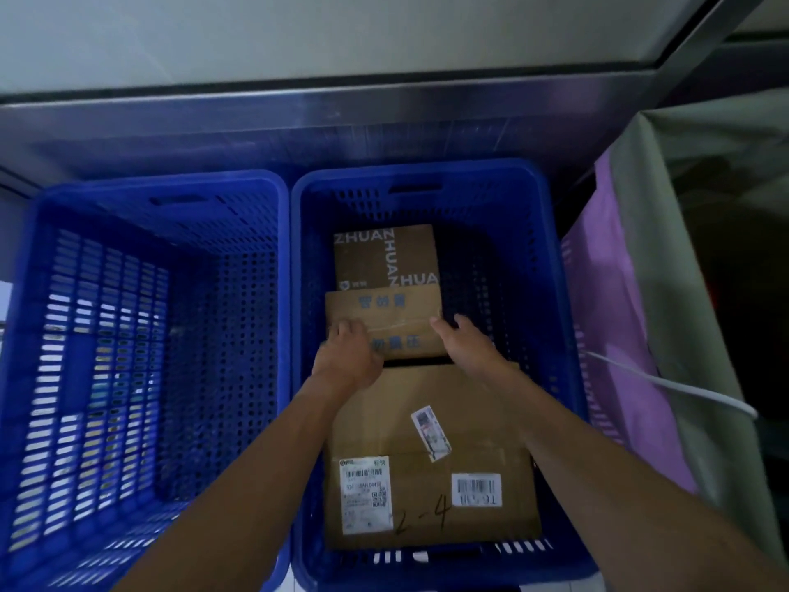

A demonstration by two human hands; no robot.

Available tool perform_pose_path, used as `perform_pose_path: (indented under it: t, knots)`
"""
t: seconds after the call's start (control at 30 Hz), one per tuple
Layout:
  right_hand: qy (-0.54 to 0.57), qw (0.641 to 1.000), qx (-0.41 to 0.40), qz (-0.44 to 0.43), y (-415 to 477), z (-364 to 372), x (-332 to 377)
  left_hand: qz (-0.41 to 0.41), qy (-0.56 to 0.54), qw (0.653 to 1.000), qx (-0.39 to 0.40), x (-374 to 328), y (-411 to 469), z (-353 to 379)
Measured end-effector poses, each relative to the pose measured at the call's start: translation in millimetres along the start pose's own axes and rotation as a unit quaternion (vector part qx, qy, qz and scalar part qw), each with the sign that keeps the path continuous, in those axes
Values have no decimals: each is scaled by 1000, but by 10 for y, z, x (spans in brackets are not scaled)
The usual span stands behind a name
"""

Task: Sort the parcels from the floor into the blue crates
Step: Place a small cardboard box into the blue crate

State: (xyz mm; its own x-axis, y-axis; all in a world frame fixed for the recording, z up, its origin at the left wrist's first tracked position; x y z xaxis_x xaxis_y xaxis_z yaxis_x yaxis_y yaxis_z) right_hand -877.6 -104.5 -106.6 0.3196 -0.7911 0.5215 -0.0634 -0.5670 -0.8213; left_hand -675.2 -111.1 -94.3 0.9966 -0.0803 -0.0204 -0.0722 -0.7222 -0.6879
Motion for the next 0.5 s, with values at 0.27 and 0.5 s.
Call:
perform_pose_path:
  t: [0.27, 0.5]
  knots:
    - [-26, 999, -27, 12, -630, -100, 330, 57, -33, 998, 12, -73, -490, -552]
    - [-70, 997, -29, 25, -1372, 24, 283, 65, -84, 994, 38, 88, -1296, -900]
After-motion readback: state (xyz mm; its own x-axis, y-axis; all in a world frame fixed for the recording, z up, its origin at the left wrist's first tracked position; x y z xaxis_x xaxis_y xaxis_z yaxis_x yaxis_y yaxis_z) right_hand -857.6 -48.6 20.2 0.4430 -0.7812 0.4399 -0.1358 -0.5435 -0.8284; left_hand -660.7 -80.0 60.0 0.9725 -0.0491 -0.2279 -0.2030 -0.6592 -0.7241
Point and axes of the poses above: each hand's wrist, its own y-axis towards the middle knuckle, its own z-axis out of the palm, x = y × z, the point moved 3 cm from there along y, towards the middle knuckle, and after that the axes turned 10 degrees about y, right-handed, at the moved point
